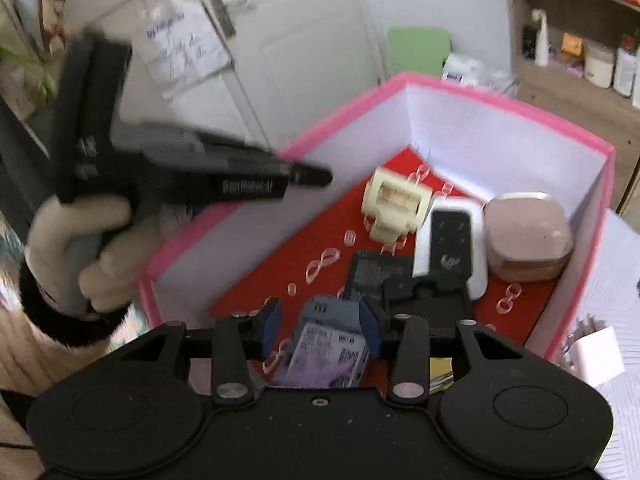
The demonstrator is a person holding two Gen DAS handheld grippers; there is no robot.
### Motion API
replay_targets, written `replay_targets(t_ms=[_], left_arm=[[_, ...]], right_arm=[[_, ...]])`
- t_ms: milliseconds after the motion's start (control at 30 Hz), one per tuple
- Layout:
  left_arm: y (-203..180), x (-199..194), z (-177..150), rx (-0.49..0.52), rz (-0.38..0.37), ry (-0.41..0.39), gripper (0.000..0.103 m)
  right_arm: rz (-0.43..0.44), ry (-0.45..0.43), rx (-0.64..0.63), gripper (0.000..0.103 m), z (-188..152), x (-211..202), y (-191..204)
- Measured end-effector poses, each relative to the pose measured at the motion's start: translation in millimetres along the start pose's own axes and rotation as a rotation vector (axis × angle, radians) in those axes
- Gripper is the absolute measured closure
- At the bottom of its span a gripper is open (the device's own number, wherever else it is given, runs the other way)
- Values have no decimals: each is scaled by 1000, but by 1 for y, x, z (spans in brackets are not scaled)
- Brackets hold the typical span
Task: Organize rigid objects
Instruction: 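Carry the purple starfish into the box and release it, then move the right gripper back toward the keys and batteries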
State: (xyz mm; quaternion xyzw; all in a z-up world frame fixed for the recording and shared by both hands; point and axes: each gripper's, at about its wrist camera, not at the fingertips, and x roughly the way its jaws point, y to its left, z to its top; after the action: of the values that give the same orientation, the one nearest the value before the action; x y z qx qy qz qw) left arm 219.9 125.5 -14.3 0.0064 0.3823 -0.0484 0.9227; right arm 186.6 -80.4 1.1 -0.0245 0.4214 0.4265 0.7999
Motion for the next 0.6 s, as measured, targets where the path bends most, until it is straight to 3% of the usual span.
replay_targets(t_ms=[67, 133, 167, 400, 600], left_arm=[[1, 0, 0, 0, 0, 1, 95], [0, 0, 0, -5, -3, 2, 95], [0, 1, 0, -4, -4, 4, 95], [-2, 3, 0, 7, 2, 9, 95], [-2, 3, 0, 8, 0, 8, 95]], right_arm=[[-16, -83, 10, 45, -4, -21, -4], [-41, -132, 22, 30, -10, -40, -10], [-63, -141, 33, 28, -12, -48, -14], [-219, -164, 108, 28, -44, -96, -38], [-298, -139, 224, 28, -89, -97, -59]])
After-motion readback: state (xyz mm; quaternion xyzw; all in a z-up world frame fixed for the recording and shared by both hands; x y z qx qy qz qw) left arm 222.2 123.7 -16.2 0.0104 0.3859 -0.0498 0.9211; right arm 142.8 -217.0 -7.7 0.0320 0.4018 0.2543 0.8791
